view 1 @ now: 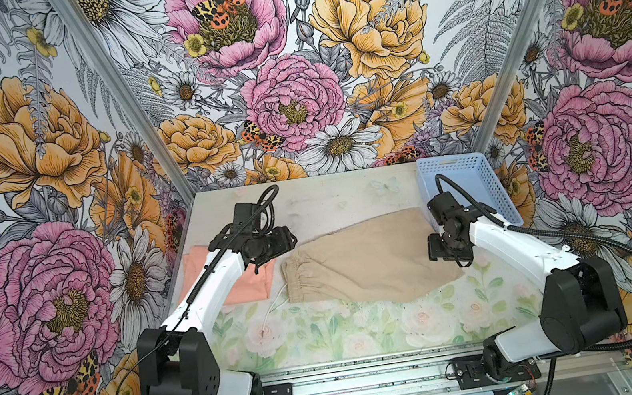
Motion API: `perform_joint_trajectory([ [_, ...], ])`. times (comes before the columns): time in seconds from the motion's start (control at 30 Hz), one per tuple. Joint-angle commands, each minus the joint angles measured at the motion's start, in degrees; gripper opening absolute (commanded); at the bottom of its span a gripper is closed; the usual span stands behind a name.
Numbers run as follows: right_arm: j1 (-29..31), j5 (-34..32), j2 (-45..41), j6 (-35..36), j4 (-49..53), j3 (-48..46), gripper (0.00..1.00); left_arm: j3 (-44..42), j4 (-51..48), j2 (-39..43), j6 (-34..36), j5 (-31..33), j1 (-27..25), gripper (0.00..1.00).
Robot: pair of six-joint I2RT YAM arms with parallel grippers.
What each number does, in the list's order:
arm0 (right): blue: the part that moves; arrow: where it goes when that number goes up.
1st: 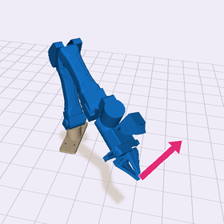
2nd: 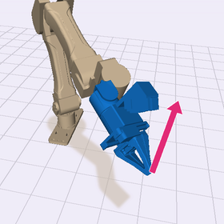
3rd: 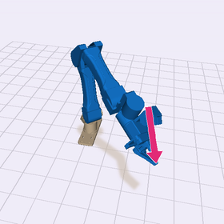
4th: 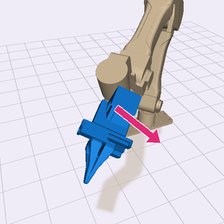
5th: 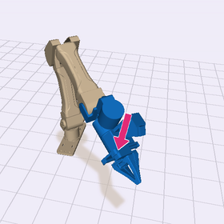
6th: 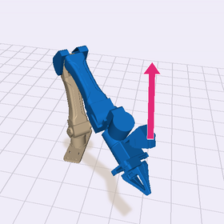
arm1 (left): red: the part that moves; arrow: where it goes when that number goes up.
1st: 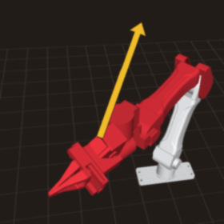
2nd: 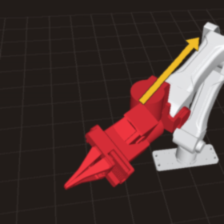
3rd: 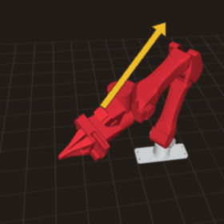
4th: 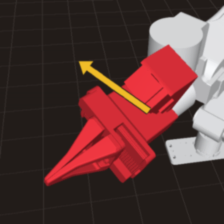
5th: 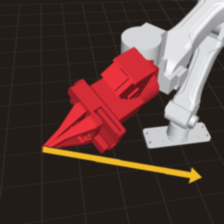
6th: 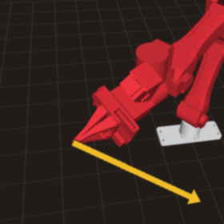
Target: Fold and stack the mixed laundry pile
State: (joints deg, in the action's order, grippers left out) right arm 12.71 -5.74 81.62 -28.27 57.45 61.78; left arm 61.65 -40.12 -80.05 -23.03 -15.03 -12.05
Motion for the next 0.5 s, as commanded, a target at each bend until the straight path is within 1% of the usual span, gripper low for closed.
perform_joint_trajectory([
  [0.0, 0.19, 1.44, -1.53, -0.26, 1.59, 3.07, 0.65, -6.86, 0.72, -0.06, -0.73, 0.96, 1.48, 0.67],
  [0.1, 0.86, 1.98, -1.43, -0.14, 1.61, 4.21, 0.65, -11.63, 5.84, 0.67, -0.98, -0.05, 2.94, 0.66],
  [0.17, 1.17, 2.05, -1.28, -0.1, 1.55, 4.49, 0.65, -13.17, 8.32, 0.69, -0.94, 0.04, 3.18, 0.64],
  [0.37, 2.09, 2.05, -1.43, -0.34, 1.57, 4.32, 0.65, -13.13, 11.97, -2.78, 0.21, 0.71, 3.13, 0.61],
  [0.47, 2.28, 1.96, -1.57, -0.29, 1.54, 4.22, 0.65, -13.48, 15.2, -4.24, 0.66, -1.16, 2.89, 0.6],
])
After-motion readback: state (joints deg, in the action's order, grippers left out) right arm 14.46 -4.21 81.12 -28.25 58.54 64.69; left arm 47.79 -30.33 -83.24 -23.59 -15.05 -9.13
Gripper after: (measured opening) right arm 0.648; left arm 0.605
